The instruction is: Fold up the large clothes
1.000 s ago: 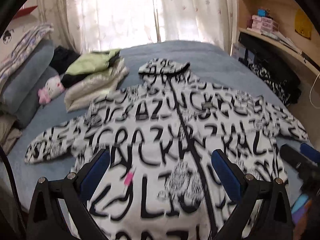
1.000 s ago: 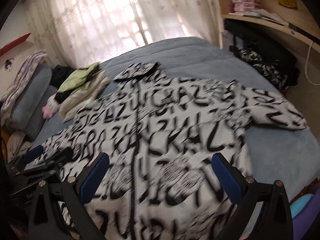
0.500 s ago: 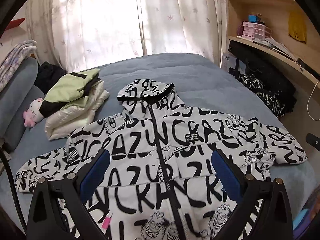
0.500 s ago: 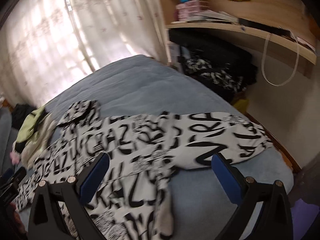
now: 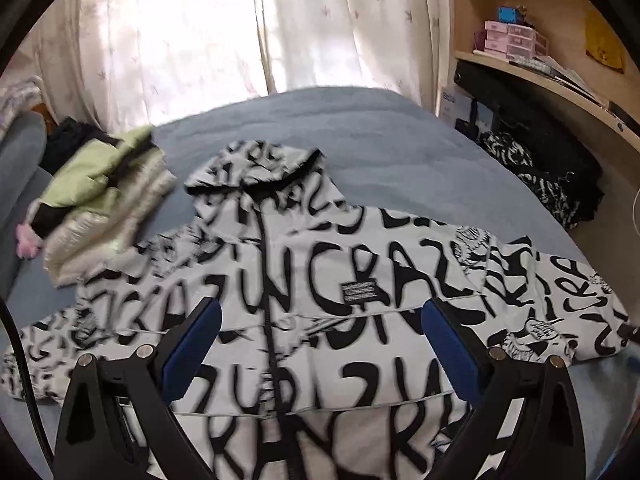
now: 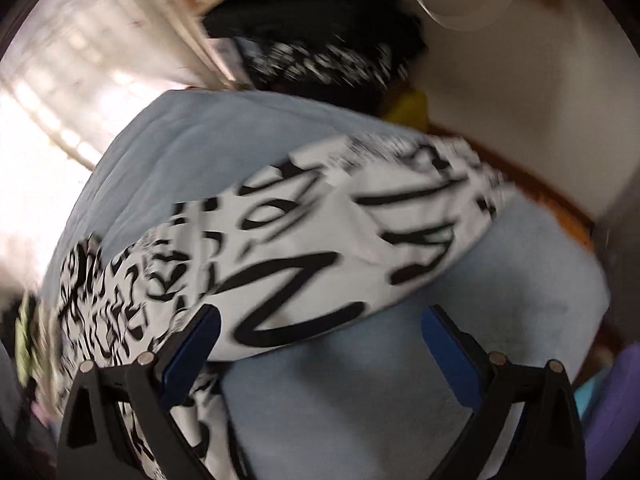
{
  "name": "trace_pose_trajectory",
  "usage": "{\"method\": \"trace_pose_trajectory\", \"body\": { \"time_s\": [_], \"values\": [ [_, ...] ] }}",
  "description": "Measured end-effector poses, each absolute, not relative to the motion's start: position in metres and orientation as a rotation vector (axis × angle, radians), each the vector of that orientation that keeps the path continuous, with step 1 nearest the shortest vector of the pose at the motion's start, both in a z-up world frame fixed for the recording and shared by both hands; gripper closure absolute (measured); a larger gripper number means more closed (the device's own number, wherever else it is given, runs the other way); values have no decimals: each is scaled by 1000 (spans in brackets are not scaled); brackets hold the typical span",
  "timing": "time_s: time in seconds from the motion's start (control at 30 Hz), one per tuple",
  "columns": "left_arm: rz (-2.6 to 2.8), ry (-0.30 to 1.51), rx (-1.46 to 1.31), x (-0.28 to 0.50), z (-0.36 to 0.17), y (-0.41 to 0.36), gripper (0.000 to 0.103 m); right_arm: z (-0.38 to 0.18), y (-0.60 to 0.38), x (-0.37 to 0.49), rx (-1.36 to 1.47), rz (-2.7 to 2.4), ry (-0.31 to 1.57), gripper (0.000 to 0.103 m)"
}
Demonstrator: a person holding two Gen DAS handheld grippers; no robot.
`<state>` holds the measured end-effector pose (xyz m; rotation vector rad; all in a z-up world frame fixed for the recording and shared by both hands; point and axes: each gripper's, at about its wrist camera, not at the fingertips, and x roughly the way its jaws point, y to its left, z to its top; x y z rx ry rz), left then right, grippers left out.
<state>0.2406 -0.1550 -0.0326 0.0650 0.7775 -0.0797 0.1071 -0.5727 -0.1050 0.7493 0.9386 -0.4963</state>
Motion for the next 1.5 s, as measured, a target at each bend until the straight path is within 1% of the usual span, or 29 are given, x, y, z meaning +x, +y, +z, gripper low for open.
{"method": "trace_pose_trajectory", "body": {
  "time_s": [0.13,0.4,0.47,0.5,0.53,0.57,0.6,0.63,0.67,0.73,0.83,0.93,1.03,1.07,1.17,1.27,1.3,1.33,1.37,1.4,1.43,1.5],
  "values": [
    [-98,854,51,260,-54,-169,4,-138,-603,97,943,-503,917,6],
    [-97,932,8,279,-81,-180,4,-143,-642,102,1092,-569,752,6],
    [-93,941,7,280,-83,-181,4,-144,-654,102,1125,-605,708,9],
    [-95,944,7,281,-83,-181,4,-144,-659,101,1138,-623,691,14],
    [-102,947,6,281,-84,-181,4,-144,-664,101,1149,-638,672,22],
    [-110,948,3,280,-83,-179,7,-143,-669,98,1155,-652,652,29],
    [-118,943,0,279,-82,-177,10,-143,-672,99,1154,-655,638,49],
    [-121,934,-4,278,-79,-175,11,-141,-675,100,1150,-650,634,71],
    [-122,923,-10,276,-77,-172,11,-137,-676,103,1139,-643,629,79],
    [-124,900,-19,272,-71,-165,11,-115,-669,108,1062,-627,595,91],
    [-119,830,-16,263,-58,-151,11,-51,-632,126,874,-506,478,96],
    [-99,770,-16,255,-48,-134,11,6,-581,148,753,-314,402,96],
    [-85,768,-49,253,-41,-112,11,54,-500,179,580,-83,384,96],
    [-74,773,-64,253,-39,-102,11,62,-480,187,542,-20,391,96],
    [-20,775,-120,252,-40,-71,11,68,-406,209,404,135,451,96],
    [0,803,-198,252,-50,-38,11,43,-341,227,280,231,566,95],
    [7,816,-214,251,-55,-30,11,27,-322,231,239,249,619,87],
    [8,829,-229,250,-60,-22,11,13,-311,235,209,253,662,73],
    [5,835,-234,249,-65,-17,11,-4,-302,235,185,262,710,66],
    [2,842,-236,248,-68,-13,11,-18,-293,235,173,272,752,57],
    [-2,845,-236,246,-71,-11,11,-34,-291,238,170,284,799,54],
    [-30,860,-245,244,-78,-10,11,-58,-294,240,182,289,881,54]
  ]
}}
